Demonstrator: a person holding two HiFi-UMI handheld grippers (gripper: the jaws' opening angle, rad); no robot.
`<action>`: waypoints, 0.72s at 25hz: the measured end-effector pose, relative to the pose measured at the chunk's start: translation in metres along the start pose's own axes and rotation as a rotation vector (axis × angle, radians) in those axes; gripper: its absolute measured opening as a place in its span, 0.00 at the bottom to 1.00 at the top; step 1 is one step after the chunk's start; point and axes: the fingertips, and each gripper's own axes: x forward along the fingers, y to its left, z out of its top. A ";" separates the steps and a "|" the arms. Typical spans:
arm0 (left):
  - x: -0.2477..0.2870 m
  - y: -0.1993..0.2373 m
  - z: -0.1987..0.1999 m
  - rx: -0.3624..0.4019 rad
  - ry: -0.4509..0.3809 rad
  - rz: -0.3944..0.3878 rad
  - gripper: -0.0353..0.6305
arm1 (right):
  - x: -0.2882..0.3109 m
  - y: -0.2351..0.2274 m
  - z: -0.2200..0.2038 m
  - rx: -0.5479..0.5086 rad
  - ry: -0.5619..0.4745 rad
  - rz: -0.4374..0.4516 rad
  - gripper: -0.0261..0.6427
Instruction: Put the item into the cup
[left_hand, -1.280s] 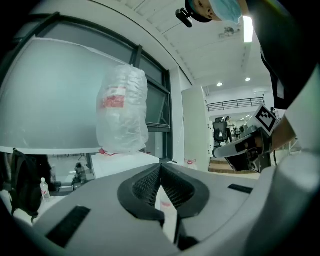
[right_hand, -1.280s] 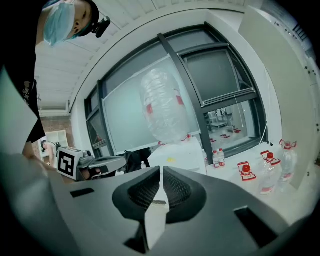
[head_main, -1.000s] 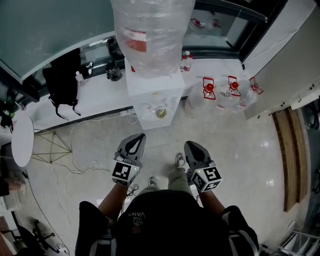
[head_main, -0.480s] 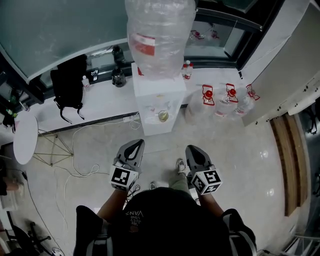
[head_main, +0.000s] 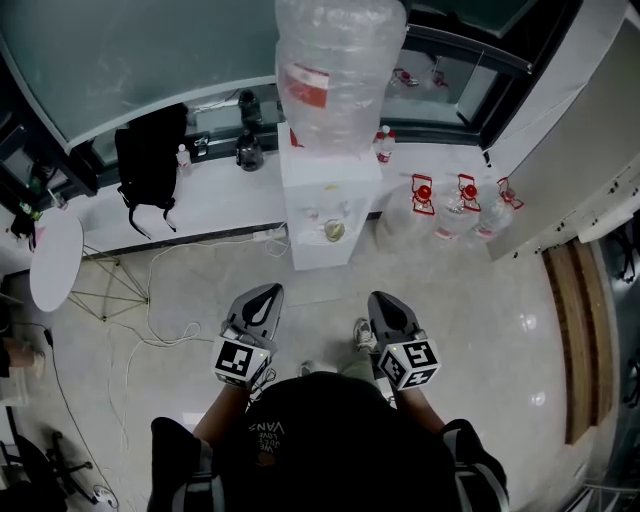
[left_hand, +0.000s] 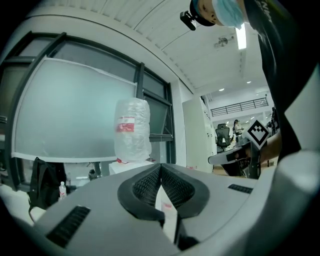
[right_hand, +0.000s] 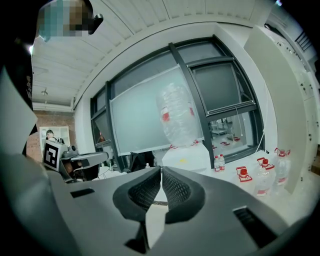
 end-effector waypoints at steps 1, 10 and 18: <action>-0.003 0.000 0.000 -0.001 0.002 0.005 0.08 | -0.001 0.001 -0.001 -0.004 0.003 0.000 0.11; -0.020 -0.006 -0.005 -0.010 0.012 0.020 0.08 | -0.001 0.011 0.001 -0.022 -0.004 0.010 0.11; -0.017 -0.012 -0.007 -0.017 0.020 0.015 0.08 | -0.001 0.010 0.002 -0.027 -0.002 0.018 0.11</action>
